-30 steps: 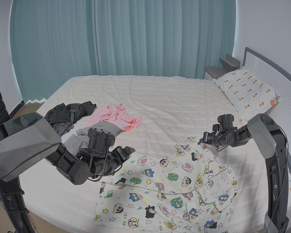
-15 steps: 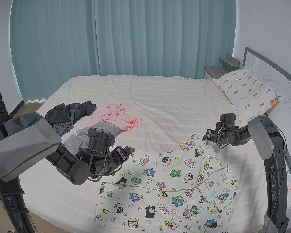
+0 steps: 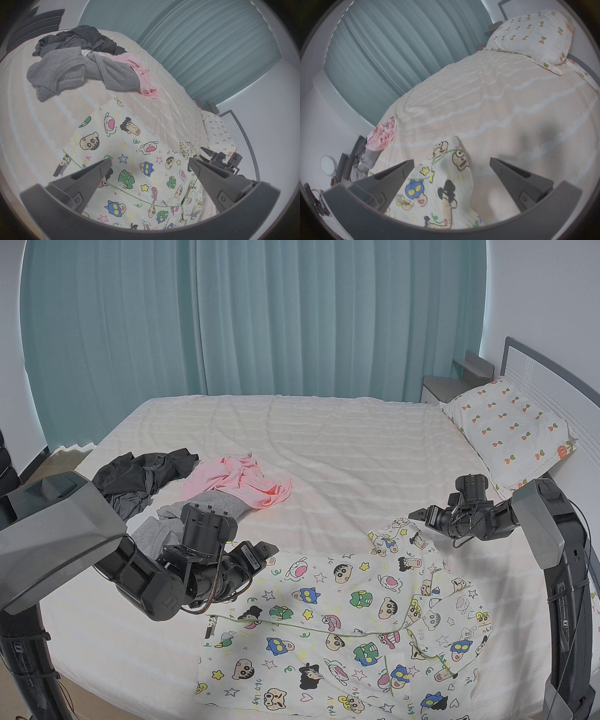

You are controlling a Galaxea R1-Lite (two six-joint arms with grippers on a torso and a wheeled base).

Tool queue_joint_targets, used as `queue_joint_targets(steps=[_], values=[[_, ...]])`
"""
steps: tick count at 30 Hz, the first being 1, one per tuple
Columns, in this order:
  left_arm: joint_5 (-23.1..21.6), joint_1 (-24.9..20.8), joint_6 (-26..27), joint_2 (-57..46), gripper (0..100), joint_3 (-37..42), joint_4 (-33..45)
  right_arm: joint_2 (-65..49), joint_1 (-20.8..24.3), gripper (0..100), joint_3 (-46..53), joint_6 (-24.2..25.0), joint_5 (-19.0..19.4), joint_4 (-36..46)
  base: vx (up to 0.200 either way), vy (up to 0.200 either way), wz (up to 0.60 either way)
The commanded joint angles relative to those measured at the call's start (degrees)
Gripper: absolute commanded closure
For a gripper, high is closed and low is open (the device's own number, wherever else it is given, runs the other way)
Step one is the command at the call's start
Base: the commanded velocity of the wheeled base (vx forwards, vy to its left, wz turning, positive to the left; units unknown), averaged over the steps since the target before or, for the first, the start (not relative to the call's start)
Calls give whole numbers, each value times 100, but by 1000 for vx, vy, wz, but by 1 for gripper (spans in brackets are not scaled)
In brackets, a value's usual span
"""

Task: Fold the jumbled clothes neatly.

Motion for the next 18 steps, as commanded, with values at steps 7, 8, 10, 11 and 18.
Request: queue_joint_targets(steps=[7,8,10,11,18], values=[[2,-45,-13,14,0,-2,-3,417,323,0,-613,126,-102,311,0,0,0],[2,-54,-13,14,0,-11,-3,478,341,0,-683,126,-102,329,0,0,0],[2,-62,-22,14,0,6,-3,575,341,0,-815,126,-164,346,0,0,0],[10,-62,-22,14,0,15,-3,645,341,0,-929,117,-243,382,0,0,0],[19,-62,-22,14,0,15,-3,786,402,0,-1175,100,-322,610,0,0,0]])
